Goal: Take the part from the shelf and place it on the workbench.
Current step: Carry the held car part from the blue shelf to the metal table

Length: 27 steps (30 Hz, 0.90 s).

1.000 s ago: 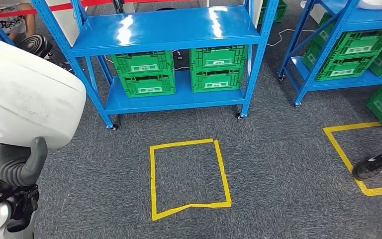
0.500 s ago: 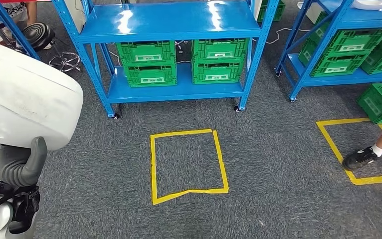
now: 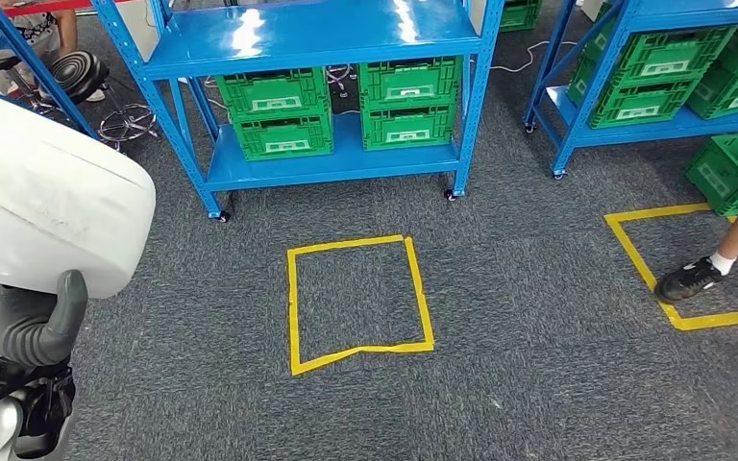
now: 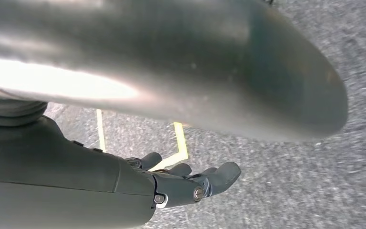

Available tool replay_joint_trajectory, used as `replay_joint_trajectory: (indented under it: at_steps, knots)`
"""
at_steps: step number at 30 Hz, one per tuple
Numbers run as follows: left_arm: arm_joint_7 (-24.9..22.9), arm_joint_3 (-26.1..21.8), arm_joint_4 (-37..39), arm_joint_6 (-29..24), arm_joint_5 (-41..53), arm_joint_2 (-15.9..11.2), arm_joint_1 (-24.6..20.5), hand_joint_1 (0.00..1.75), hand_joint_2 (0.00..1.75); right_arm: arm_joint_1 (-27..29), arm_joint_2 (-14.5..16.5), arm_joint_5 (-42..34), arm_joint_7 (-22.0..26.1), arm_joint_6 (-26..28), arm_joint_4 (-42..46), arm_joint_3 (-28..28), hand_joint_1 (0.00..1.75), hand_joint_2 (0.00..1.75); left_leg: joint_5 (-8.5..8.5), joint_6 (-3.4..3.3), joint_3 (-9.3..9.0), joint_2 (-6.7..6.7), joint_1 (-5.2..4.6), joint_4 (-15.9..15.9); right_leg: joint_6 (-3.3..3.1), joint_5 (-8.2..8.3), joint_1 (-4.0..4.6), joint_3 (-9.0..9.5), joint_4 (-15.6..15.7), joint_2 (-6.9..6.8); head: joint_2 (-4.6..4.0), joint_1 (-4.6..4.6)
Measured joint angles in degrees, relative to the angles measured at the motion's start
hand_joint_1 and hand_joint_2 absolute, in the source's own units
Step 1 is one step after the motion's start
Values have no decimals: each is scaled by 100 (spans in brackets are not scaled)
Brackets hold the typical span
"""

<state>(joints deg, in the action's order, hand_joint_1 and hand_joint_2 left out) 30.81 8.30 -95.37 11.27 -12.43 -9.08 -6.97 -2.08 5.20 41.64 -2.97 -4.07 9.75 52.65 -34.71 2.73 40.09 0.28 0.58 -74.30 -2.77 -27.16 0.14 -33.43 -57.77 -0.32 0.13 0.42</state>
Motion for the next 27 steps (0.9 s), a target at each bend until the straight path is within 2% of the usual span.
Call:
replay_joint_trajectory:
  at_steps: [1,2,3,5,6,7,8,9,10,11,13,14,15,16,17,18,19,20,21,22,24,25,26,27]
  knots:
    - [-14,-21,-5,0,-24,1,41,175,175,0,0,1,0,0,0,0,0,0,106,-24,-122,-2,-5,15,0,61,17,-75,-5,-1,0,1]
    - [-27,-47,-16,-1,-45,1,71,175,175,-1,0,-1,2,0,0,0,0,0,261,-65,-342,-6,-17,231,2,124,35,-146,-9,0,0,0]
    - [-41,-75,-33,-1,-68,1,87,175,175,-3,1,-3,5,0,-1,0,0,0,372,-122,-648,-12,-40,610,6,184,48,-209,-13,1,0,1]
    - [-63,-126,-80,5,-113,1,95,175,175,-9,8,-2,3,1,1,0,0,0,360,-224,-1250,-17,-93,1471,41,296,69,-293,-12,0,0,4]
    - [-74,-146,-98,15,-138,1,96,175,175,-12,11,2,-6,3,1,0,0,0,311,-254,-1409,-18,-120,1745,69,349,62,-312,-5,-5,0,2]
    - [-87,-168,-108,28,-158,1,98,175,175,-14,13,5,-22,5,1,0,0,0,292,-271,-1455,-16,-138,1878,102,402,53,-326,9,-9,0,-2]
    - [-100,-187,-109,40,-175,3,102,175,175,-10,11,7,-39,8,1,0,0,0,339,-288,-1419,-13,-141,1900,139,455,45,-338,29,-11,0,-7]
    - [-112,-202,-105,48,-186,5,103,175,175,-8,10,7,-53,10,0,0,0,0,403,-322,-1370,-1,-135,1922,176,438,36,-364,16,-4,0,-15]
    - [-125,-215,-102,40,-191,9,108,175,175,-6,10,5,-62,10,-1,0,0,0,468,-358,-1313,8,-119,1939,212,317,30,-414,-65,7,0,-11]
    - [-142,-225,-100,3,-181,17,118,175,175,-1,11,4,-63,11,-1,0,0,0,539,-389,-1242,16,-101,1956,249,87,23,-488,-250,18,0,-5]
    - [-211,-246,-93,-127,-150,45,146,175,175,-1,16,6,-76,20,-1,0,0,0,661,-420,-1078,18,-89,1957,306,-496,-15,-667,-905,28,0,8]
    - [-257,-259,-82,-194,-150,66,160,175,175,1,19,8,-83,26,-1,0,0,0,726,-418,-999,22,-87,1947,330,-642,-33,-736,-1267,28,0,9]
    - [-297,-274,-65,-236,-178,86,169,175,175,0,20,8,-78,23,0,0,0,0,790,-408,-912,27,-83,1927,351,-624,-48,-761,-1543,28,0,9]
    - [-323,-298,-46,-259,-225,103,177,175,175,-2,19,5,-46,13,1,1,0,0,848,-391,-817,31,-74,1896,367,-475,-60,-720,-1672,28,0,10]
    - [-331,-330,-30,-269,-273,116,187,175,175,-3,19,0,13,-12,1,1,0,0,897,-366,-716,34,-60,1850,381,-276,-71,-574,-1594,27,0,9]
    - [-326,-366,-18,-274,-313,124,198,175,175,-4,18,-2,86,-43,2,1,0,0,934,-336,-615,35,-45,1788,395,-143,-83,-317,-1313,29,0,11]
    - [-313,-410,-13,-284,-339,127,211,175,175,-6,17,2,157,-70,2,2,0,0,961,-300,-518,20,-33,1717,397,-160,-89,6,-898,63,0,13]
    - [-299,-450,-14,-301,-340,129,224,175,175,-7,18,8,214,-91,2,1,0,0,981,-261,-441,7,-30,1650,373,-267,-89,290,-491,101,0,14]
    - [-281,-483,-18,-334,-315,132,240,175,175,-6,19,20,251,-101,2,1,0,0,1003,-221,-390,-10,-33,1601,337,-404,-83,479,-195,128,0,15]
    - [-262,-511,-22,-380,-273,134,260,175,175,-2,20,32,279,-102,2,1,0,0,1032,-179,-359,-33,-35,1580,287,-507,-68,561,-41,143,0,15]
    - [-224,-548,-27,-480,-179,141,315,175,175,10,25,50,319,-86,2,0,0,0,1075,-109,-328,-65,-26,1570,175,-489,-66,536,0,62,0,14]
    - [-208,-567,-29,-519,-146,143,345,175,175,12,28,53,337,-77,2,0,0,0,1010,-77,-290,-74,-15,1506,123,-455,-71,518,6,14,0,8]
    - [-194,-588,-32,-544,-128,145,371,175,175,13,30,57,350,-70,2,0,0,0,861,-46,-216,-73,-5,1335,78,-419,-80,492,14,-38,0,-2]
    - [-186,-610,-34,-556,-118,149,391,175,175,12,31,61,359,-68,2,1,0,0,640,-15,-107,-66,4,1050,49,-390,-81,461,14,-85,0,-12]
